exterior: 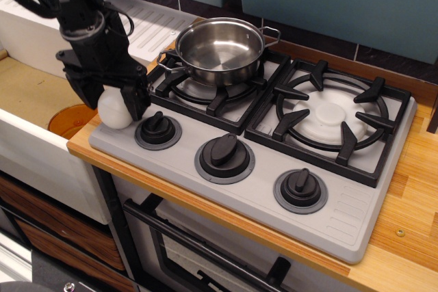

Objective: Put pot or pan on stove and put mushroom in pot or pan

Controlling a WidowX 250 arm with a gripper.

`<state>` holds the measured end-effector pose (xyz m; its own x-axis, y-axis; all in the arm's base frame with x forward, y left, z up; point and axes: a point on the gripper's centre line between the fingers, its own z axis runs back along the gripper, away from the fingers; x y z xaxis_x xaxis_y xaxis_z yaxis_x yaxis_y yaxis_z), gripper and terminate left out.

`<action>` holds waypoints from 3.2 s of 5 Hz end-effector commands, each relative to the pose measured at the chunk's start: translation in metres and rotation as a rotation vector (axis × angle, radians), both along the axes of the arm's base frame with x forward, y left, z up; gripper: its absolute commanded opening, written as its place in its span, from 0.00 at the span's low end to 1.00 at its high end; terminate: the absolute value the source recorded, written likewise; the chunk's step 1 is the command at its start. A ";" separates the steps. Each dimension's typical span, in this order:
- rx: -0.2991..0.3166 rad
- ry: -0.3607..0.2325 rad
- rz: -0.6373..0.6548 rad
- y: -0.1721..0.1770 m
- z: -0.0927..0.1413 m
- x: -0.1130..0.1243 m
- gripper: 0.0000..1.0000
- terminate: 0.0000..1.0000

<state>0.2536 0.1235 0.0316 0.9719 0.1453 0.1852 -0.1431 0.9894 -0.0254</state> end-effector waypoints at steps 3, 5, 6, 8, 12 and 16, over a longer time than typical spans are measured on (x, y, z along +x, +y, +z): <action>0.031 0.005 0.040 -0.015 0.028 0.004 0.00 0.00; 0.040 0.065 0.062 -0.013 0.082 0.021 0.00 0.00; 0.046 0.089 0.082 -0.019 0.102 0.039 0.00 0.00; 0.010 0.087 0.106 -0.041 0.107 0.071 0.00 0.00; -0.065 0.041 0.098 -0.075 0.091 0.105 0.00 0.00; -0.024 0.063 0.103 -0.073 0.107 0.090 1.00 0.00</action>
